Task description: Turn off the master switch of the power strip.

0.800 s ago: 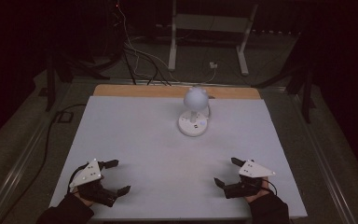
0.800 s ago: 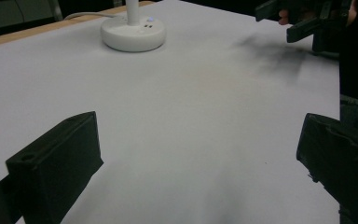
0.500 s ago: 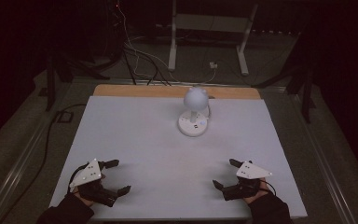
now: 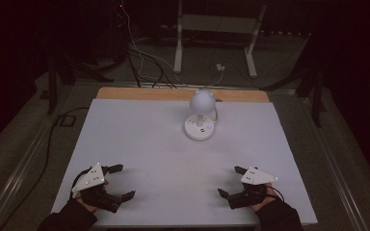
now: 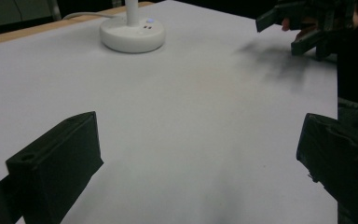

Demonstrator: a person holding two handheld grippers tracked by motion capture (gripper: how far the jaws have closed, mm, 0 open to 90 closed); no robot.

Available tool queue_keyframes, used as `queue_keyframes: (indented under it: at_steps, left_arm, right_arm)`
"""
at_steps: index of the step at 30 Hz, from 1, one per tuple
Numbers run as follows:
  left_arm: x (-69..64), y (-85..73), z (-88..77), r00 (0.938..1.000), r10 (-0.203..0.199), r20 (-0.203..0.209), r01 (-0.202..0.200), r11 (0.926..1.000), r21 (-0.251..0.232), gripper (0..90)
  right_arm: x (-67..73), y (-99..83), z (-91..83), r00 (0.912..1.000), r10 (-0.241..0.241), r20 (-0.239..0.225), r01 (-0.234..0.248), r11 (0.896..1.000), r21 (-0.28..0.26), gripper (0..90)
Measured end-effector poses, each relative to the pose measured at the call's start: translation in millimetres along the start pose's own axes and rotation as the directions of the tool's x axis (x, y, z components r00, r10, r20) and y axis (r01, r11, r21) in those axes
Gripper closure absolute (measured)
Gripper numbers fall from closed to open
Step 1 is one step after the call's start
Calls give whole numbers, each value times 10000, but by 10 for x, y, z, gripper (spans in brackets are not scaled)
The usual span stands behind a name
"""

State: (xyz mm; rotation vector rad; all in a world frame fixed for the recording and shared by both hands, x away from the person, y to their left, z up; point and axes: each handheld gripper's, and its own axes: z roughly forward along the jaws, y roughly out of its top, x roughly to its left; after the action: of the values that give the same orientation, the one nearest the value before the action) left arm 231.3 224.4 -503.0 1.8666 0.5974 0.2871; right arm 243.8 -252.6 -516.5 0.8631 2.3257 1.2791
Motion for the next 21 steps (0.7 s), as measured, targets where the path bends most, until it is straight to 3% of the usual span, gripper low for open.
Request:
queue_keyframes:
  at_steps: [10, 21]
  left_arm:
    - [-10, 3, 16, 9999, 89, 67, -89, 9999, 69, 4]
    - [-19, 5, 18, 9999, 159, 67, -161, 9997, 194, 4]
  right_arm:
    - [54, 24, 25, 9996, -211, -160, 215, 9994, 284, 0]
    - [86, 68, 7, 9993, 225, -292, -217, 9993, 293, 0]
